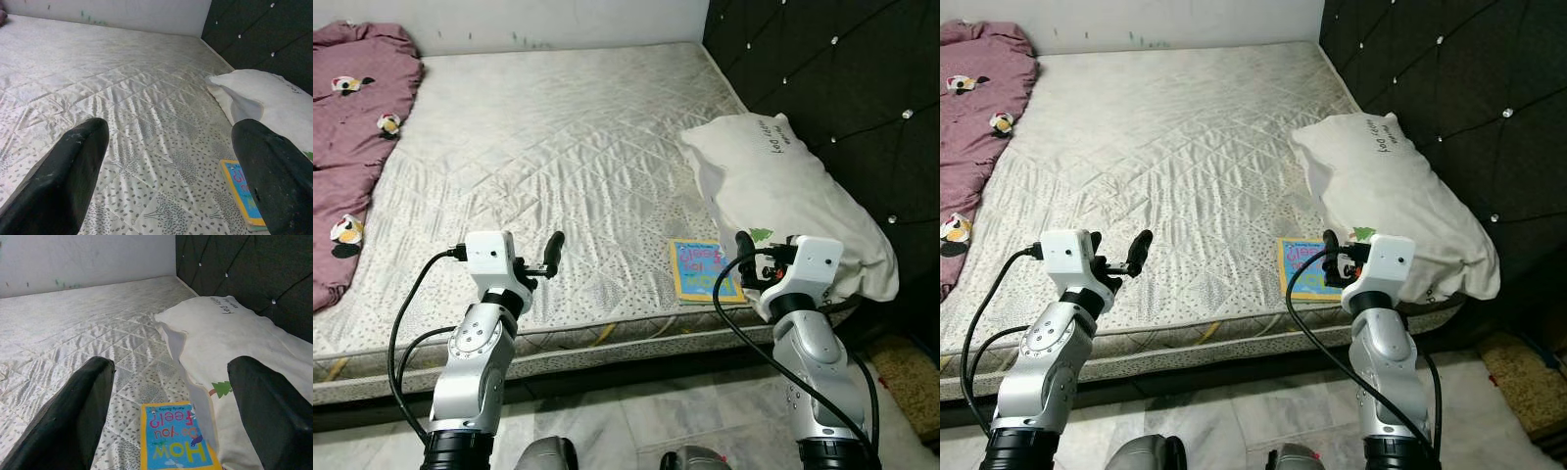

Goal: Clean up the room

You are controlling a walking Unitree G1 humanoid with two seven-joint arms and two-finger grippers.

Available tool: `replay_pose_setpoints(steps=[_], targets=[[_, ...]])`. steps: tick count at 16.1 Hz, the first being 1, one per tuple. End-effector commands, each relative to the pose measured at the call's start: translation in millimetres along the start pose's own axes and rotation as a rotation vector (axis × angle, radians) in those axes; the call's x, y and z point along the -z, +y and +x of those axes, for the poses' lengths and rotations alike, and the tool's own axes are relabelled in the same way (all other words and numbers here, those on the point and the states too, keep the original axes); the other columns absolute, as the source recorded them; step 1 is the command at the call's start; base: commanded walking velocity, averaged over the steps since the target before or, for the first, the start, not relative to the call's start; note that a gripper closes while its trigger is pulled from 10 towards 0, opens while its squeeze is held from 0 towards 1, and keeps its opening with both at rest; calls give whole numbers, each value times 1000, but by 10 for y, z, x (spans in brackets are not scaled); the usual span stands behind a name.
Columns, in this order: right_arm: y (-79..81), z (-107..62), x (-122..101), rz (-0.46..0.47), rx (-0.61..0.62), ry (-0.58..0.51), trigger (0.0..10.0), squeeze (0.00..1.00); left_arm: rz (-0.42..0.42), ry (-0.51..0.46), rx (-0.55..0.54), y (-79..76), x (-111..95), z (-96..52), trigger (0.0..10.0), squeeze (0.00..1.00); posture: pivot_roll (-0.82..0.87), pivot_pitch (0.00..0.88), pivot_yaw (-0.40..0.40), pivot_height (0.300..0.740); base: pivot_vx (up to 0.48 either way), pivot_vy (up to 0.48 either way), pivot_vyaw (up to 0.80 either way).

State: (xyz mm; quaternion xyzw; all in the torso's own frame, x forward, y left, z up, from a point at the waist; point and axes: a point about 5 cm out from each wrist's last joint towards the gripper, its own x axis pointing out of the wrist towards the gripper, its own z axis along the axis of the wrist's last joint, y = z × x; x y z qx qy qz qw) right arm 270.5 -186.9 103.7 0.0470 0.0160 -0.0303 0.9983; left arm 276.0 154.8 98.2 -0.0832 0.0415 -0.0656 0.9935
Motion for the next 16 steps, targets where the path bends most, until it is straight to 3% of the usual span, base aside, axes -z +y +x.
replay_pose_setpoints(steps=[1,11,14,16], targets=[[-9,3,-39,0,1,-10,10000,0,2,-12,-3,8,-34,9,10000,0,-57,29,4,740,0,0,0],[-9,2,-46,3,-1,-13,10000,0,-11,-29,16,-1,-47,9,10000,0,-59,34,3,740,0,0,0],[-14,3,-43,3,2,-10,10000,0,-21,-30,19,-4,-48,4,10000,0,-59,34,3,740,257,0,0],[-17,5,-41,5,3,-8,10000,0,-32,-23,16,-4,-42,5,10000,0,-59,34,3,740,0,397,0]])
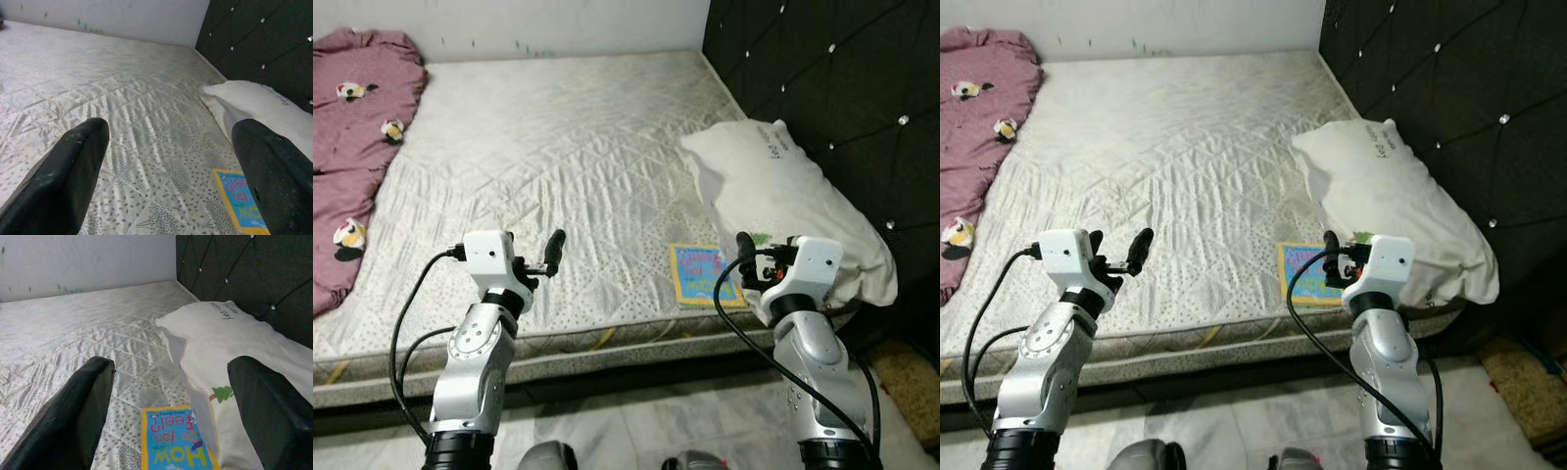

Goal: Clean up the room

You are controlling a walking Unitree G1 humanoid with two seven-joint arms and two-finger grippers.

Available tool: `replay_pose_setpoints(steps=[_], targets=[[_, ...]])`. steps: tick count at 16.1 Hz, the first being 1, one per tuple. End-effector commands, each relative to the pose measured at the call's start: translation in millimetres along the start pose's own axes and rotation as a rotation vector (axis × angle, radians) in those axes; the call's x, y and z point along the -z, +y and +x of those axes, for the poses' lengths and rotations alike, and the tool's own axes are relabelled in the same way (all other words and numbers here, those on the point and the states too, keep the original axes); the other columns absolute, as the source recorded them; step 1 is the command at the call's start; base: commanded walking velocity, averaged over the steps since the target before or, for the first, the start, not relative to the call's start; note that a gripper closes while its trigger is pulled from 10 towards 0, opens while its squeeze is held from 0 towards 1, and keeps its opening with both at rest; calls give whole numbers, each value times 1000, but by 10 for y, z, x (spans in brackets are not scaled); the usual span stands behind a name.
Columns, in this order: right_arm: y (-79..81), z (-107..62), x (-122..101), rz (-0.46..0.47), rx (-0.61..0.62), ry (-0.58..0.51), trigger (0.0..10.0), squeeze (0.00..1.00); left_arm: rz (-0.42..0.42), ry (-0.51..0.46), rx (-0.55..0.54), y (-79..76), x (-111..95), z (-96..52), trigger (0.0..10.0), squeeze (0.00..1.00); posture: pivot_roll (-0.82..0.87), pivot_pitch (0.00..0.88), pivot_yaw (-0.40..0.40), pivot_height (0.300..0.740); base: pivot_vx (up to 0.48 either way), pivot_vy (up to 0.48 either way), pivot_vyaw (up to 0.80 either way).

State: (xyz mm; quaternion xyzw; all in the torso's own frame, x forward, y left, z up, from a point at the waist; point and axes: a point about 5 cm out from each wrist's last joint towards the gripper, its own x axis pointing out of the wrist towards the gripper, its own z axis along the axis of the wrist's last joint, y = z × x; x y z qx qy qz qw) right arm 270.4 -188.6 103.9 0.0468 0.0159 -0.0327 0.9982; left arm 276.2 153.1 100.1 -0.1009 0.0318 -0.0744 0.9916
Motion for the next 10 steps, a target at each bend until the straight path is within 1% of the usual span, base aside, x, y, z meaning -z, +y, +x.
replay_pose_setpoints(steps=[1,10], targets=[[-1,6,-37,5,-1,-7,10000,0,-2,0,-5,17,-24,5,10000,0,-59,33,3,740,0,442,0],[-10,13,-38,-3,0,-6,10000,0,-13,2,-4,16,-18,25,10000,0,-62,33,2,740,0,450,0]])
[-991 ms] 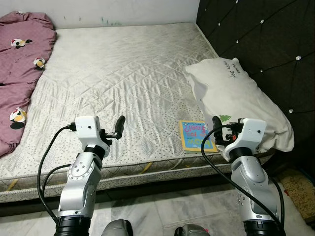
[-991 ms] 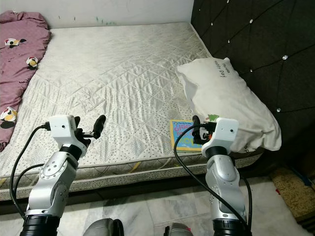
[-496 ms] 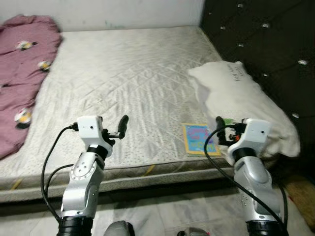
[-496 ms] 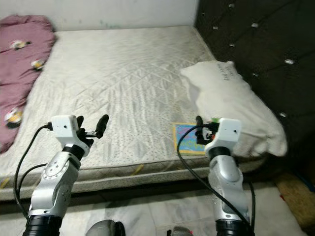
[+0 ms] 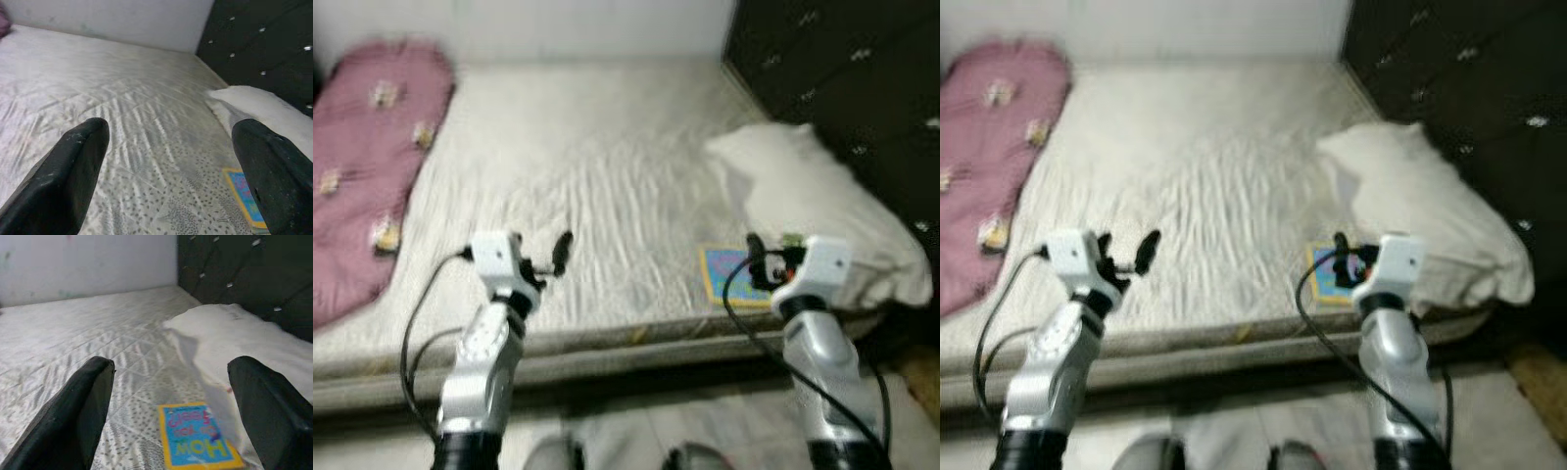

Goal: Clean up the room

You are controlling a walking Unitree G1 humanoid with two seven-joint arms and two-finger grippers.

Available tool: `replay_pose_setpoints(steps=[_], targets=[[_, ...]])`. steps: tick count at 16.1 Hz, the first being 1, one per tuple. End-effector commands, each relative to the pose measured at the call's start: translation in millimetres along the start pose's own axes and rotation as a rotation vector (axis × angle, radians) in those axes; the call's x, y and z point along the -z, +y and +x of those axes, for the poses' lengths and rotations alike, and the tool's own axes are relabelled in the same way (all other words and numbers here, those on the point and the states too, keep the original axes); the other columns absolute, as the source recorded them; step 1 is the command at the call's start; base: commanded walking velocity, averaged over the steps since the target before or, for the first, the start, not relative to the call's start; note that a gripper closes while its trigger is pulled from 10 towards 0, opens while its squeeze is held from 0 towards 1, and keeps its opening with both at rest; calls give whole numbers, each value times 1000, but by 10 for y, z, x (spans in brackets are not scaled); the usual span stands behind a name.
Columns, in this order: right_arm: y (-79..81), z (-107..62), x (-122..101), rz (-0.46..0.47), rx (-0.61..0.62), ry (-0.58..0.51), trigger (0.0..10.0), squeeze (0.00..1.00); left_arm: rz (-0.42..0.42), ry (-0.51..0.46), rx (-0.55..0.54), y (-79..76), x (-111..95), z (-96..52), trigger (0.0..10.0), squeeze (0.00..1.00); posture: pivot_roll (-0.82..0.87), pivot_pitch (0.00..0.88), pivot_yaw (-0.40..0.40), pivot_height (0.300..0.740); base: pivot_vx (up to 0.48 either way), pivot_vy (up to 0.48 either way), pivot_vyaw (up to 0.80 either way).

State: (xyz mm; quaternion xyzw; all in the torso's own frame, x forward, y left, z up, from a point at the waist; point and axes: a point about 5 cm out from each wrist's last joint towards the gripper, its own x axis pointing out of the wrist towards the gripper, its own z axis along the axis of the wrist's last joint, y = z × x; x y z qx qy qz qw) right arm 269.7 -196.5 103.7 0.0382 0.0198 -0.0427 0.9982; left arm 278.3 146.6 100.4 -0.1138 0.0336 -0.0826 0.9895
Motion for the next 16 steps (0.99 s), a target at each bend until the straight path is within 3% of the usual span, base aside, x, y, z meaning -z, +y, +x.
replay_pose_setpoints(steps=[1,8,13,16], targets=[[70,15,-36,14,-21,-14,10000,0,12,-1,-20,77,-28,-7,10000,0,-62,34,2,740,0,454,0],[64,21,-37,6,-23,-12,10000,0,7,-14,-21,69,-34,-2,10000,0,-64,31,1,740,0,454,0],[86,26,-24,-2,-30,-5,10000,0,10,-41,42,17,-76,-33,10000,0,-62,33,-3,740,0,0,0],[87,51,-35,-1,-26,-9,10000,0,7,-44,47,17,-91,-12,10000,0,-62,44,-1,740,302,0,0]])
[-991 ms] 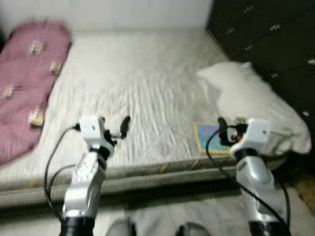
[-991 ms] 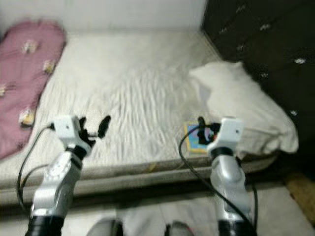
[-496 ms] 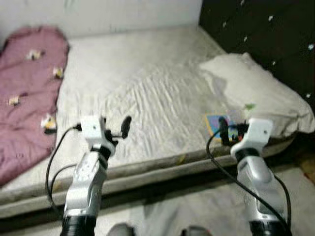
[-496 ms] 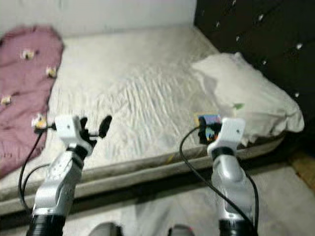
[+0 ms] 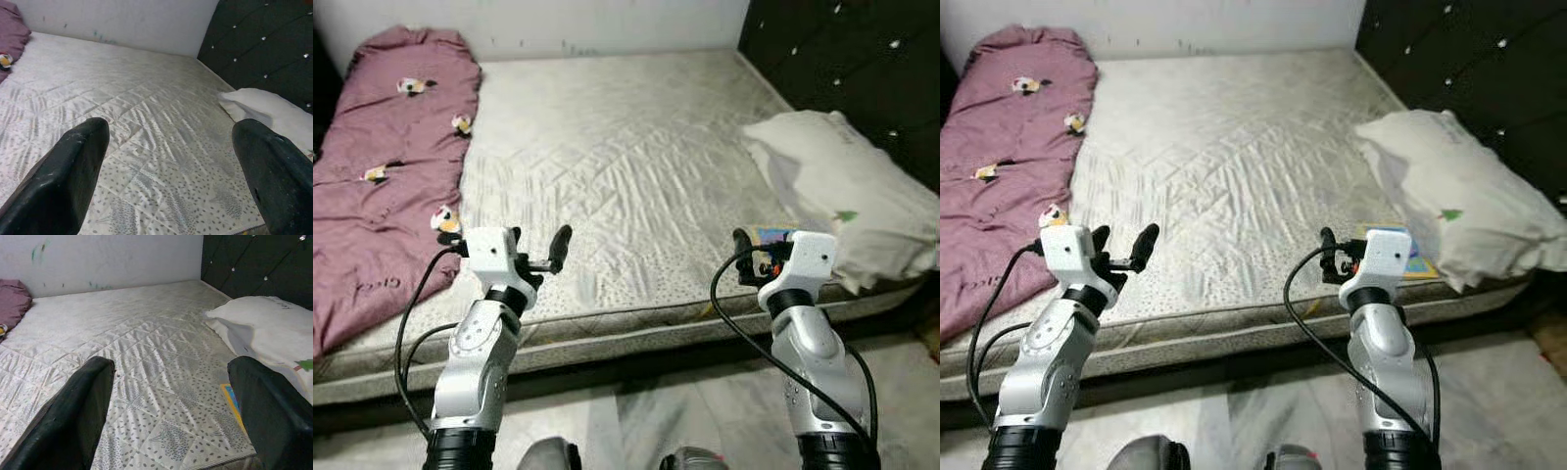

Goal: Clean up the room

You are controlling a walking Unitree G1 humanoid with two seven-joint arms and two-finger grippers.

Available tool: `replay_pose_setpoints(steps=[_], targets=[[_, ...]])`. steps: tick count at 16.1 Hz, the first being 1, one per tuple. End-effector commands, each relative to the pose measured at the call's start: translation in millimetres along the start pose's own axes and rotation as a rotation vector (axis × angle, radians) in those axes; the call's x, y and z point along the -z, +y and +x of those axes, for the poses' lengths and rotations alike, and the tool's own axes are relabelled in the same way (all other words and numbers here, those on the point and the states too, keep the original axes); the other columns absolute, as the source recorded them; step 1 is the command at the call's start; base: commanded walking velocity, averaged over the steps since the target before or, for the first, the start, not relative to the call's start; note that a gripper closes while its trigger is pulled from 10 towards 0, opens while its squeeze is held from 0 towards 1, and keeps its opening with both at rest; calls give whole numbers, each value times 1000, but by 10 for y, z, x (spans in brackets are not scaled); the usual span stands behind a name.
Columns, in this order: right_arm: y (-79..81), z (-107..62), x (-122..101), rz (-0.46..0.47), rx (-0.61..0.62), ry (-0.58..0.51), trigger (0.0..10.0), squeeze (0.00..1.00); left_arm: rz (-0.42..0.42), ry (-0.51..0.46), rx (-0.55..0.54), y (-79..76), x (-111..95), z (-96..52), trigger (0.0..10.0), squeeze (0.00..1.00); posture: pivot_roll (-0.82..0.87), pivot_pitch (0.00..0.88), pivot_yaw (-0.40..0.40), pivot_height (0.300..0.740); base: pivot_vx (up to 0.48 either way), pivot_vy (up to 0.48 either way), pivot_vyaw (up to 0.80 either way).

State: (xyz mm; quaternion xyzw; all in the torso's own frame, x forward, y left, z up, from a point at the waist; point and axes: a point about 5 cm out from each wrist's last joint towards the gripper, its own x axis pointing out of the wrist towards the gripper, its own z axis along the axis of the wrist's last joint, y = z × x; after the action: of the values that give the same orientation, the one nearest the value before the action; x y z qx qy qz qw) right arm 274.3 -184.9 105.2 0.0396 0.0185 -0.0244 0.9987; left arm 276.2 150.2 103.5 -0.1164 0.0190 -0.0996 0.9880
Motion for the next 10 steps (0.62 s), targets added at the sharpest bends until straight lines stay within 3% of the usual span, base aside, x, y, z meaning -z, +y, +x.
replay_pose_setpoints(steps=[1,10], targets=[[-31,18,-32,-4,12,-10,10000,0,6,-23,11,-8,-62,23,10000,0,-63,46,0,740,379,0,0],[-39,5,-2,-13,10,2,10000,0,7,-16,22,-26,-42,-12,10000,0,-57,37,-7,740,421,0,0]])
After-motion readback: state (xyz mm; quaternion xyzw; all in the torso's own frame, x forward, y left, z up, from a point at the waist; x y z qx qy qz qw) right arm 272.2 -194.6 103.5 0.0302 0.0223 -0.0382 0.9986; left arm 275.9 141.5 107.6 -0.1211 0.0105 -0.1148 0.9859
